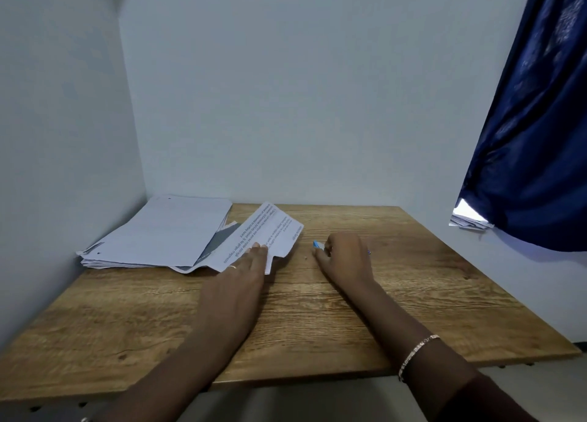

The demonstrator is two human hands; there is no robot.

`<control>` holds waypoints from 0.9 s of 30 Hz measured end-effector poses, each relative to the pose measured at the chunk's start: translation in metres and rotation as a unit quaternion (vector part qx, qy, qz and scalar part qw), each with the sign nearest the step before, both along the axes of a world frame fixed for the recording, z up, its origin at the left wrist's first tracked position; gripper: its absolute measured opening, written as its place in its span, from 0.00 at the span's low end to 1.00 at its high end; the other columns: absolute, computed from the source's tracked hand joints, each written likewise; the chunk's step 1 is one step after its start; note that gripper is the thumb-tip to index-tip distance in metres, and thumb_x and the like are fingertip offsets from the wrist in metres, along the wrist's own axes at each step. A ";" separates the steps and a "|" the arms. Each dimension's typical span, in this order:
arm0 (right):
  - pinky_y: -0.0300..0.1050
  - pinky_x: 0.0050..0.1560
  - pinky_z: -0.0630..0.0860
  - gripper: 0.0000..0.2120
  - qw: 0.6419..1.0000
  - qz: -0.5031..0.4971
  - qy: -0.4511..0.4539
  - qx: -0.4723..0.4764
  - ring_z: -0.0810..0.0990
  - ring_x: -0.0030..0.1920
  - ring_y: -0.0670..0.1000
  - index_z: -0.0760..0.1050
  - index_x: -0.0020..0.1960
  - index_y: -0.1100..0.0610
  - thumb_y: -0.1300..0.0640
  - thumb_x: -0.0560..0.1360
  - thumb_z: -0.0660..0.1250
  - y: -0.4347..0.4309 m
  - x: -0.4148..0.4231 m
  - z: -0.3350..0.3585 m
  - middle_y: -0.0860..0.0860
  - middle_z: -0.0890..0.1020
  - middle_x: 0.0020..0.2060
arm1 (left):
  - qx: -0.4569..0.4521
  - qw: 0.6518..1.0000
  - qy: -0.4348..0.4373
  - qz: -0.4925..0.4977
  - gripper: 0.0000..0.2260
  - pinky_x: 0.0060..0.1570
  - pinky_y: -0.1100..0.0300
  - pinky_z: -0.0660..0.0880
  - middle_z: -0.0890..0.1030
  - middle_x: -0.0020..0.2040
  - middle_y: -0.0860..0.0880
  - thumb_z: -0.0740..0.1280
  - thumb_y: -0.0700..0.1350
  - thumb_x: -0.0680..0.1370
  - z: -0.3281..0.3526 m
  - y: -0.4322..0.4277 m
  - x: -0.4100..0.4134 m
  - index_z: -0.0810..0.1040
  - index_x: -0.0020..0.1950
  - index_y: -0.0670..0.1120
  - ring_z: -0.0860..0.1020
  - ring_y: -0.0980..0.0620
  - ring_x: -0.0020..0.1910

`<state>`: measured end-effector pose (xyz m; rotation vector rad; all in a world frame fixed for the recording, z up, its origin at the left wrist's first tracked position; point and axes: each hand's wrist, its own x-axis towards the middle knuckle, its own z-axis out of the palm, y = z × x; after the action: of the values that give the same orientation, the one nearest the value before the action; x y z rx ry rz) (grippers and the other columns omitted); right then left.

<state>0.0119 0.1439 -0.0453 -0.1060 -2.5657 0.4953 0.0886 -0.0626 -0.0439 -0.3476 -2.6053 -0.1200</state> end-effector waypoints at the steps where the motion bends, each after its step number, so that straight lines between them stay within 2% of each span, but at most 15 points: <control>1: 0.46 0.38 0.74 0.15 1.000 0.008 -0.005 -0.001 0.79 0.38 0.51 0.80 0.40 0.60 0.49 0.77 0.69 0.002 0.001 0.001 0.52 0.82 0.36 | -0.030 1.000 -0.008 0.003 0.29 0.51 0.54 0.79 0.63 0.81 0.49 0.59 0.42 0.83 0.002 0.006 -0.001 0.52 0.82 0.48 0.77 0.49 0.68; 4: 0.46 0.39 0.75 0.16 1.000 0.018 -0.002 -0.023 0.79 0.37 0.50 0.81 0.39 0.58 0.48 0.79 0.66 0.009 0.006 0.004 0.50 0.83 0.33 | -0.092 0.996 -0.010 0.016 0.27 0.54 0.54 0.79 0.56 0.83 0.42 0.56 0.40 0.84 0.008 0.027 -0.006 0.49 0.82 0.41 0.74 0.48 0.72; 6: 0.44 0.33 0.69 0.17 0.999 0.021 0.015 -0.041 0.76 0.32 0.48 0.78 0.34 0.56 0.51 0.80 0.64 0.016 0.010 0.006 0.48 0.79 0.28 | -0.119 0.992 0.015 0.036 0.26 0.53 0.55 0.80 0.59 0.81 0.39 0.55 0.38 0.84 0.015 0.040 -0.004 0.52 0.81 0.38 0.73 0.47 0.73; 7: 0.44 0.30 0.66 0.18 0.998 0.020 0.027 -0.048 0.75 0.31 0.46 0.76 0.33 0.57 0.52 0.80 0.64 0.021 0.012 0.009 0.48 0.78 0.27 | -0.131 0.989 0.045 0.042 0.25 0.48 0.56 0.81 0.65 0.79 0.38 0.56 0.38 0.82 0.024 0.043 -0.003 0.58 0.79 0.37 0.78 0.48 0.68; 9: 0.41 0.29 0.65 0.18 0.997 0.019 0.040 -0.058 0.76 0.31 0.44 0.77 0.33 0.57 0.53 0.80 0.64 0.031 0.018 0.016 0.47 0.78 0.27 | -0.161 0.979 0.116 0.053 0.22 0.29 0.61 0.77 0.81 0.67 0.43 0.67 0.40 0.75 0.053 0.042 0.002 0.77 0.70 0.40 0.87 0.53 0.46; 10: 0.40 0.30 0.67 0.17 0.997 0.025 0.043 -0.061 0.77 0.32 0.44 0.78 0.34 0.57 0.53 0.80 0.65 0.036 0.020 0.020 0.47 0.79 0.28 | -0.181 0.972 0.131 0.074 0.21 0.23 0.63 0.72 0.86 0.59 0.47 0.70 0.40 0.70 0.069 0.038 0.006 0.82 0.63 0.43 0.85 0.56 0.35; 12: 0.43 0.34 0.70 0.15 0.995 0.043 0.053 -0.071 0.78 0.33 0.46 0.81 0.36 0.58 0.53 0.79 0.67 0.045 0.025 0.029 0.48 0.82 0.30 | -0.174 0.965 0.154 0.118 0.18 0.21 0.64 0.66 0.88 0.46 0.52 0.71 0.40 0.68 0.100 0.029 0.012 0.85 0.58 0.47 0.80 0.56 0.26; 14: 0.42 0.36 0.69 0.13 0.992 0.058 0.071 -0.089 0.76 0.33 0.42 0.83 0.38 0.58 0.54 0.78 0.68 0.051 0.030 0.038 0.45 0.81 0.29 | -0.182 0.945 0.215 0.166 0.15 0.23 0.62 0.61 0.83 0.33 0.55 0.67 0.42 0.71 0.127 0.016 0.016 0.85 0.54 0.52 0.78 0.56 0.25; 15: 0.41 0.37 0.67 0.12 0.990 0.065 0.079 -0.099 0.76 0.33 0.40 0.83 0.38 0.57 0.54 0.78 0.68 0.052 0.033 0.042 0.44 0.80 0.29 | -0.183 0.931 0.246 0.195 0.12 0.25 0.60 0.58 0.81 0.31 0.55 0.67 0.42 0.72 0.139 0.008 0.019 0.84 0.52 0.54 0.78 0.55 0.26; 17: 0.41 0.39 0.70 0.10 0.983 0.084 0.084 -0.137 0.79 0.35 0.40 0.84 0.40 0.55 0.53 0.78 0.70 0.049 0.037 0.049 0.43 0.81 0.30 | -0.139 0.907 0.330 0.221 0.09 0.30 0.59 0.56 0.81 0.32 0.51 0.67 0.41 0.74 0.161 -0.007 0.022 0.83 0.50 0.52 0.79 0.49 0.29; 18: 0.42 0.40 0.74 0.09 0.976 0.101 0.082 -0.174 0.82 0.37 0.42 0.85 0.41 0.54 0.52 0.77 0.71 0.044 0.038 0.052 0.44 0.83 0.32 | -0.083 0.912 0.352 0.193 0.09 0.31 0.59 0.57 0.83 0.35 0.48 0.66 0.40 0.77 0.170 -0.015 0.022 0.83 0.52 0.50 0.80 0.43 0.32; 20: 0.43 0.45 0.80 0.06 0.946 0.156 0.055 -0.278 0.85 0.44 0.45 0.85 0.47 0.50 0.48 0.75 0.72 0.029 0.039 0.061 0.46 0.86 0.39 | 0.078 0.926 0.354 0.102 0.09 0.34 0.55 0.60 0.84 0.41 0.41 0.63 0.43 0.82 0.188 -0.029 0.019 0.83 0.55 0.47 0.79 0.36 0.36; 23: 0.44 0.54 0.80 0.20 0.867 0.271 -0.051 -0.416 0.83 0.56 0.43 0.79 0.62 0.45 0.40 0.73 0.72 -0.004 0.037 0.075 0.45 0.85 0.54 | 0.244 0.920 0.304 0.036 0.09 0.38 0.53 0.65 0.83 0.42 0.42 0.64 0.47 0.80 0.200 -0.054 -0.002 0.82 0.49 0.45 0.76 0.39 0.40; 25: 0.51 0.62 0.77 0.27 0.788 0.324 -0.134 -0.505 0.82 0.61 0.48 0.74 0.69 0.48 0.40 0.74 0.72 -0.023 0.034 0.080 0.47 0.84 0.61 | 0.340 0.918 0.202 -0.006 0.11 0.38 0.55 0.68 0.79 0.35 0.46 0.68 0.50 0.79 0.193 -0.070 -0.027 0.82 0.45 0.43 0.76 0.43 0.39; 27: 0.59 0.63 0.78 0.24 0.700 0.348 -0.192 -0.593 0.83 0.61 0.58 0.76 0.67 0.57 0.47 0.76 0.72 -0.036 0.032 0.079 0.56 0.85 0.60 | 0.433 0.896 0.065 -0.067 0.12 0.35 0.59 0.68 0.75 0.31 0.49 0.69 0.48 0.80 0.173 -0.083 -0.051 0.80 0.43 0.40 0.73 0.50 0.32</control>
<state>0.0434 0.1081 0.0333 0.3761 -2.0557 2.5725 0.0378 -0.1461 0.1293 -0.1883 -2.1192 -1.2050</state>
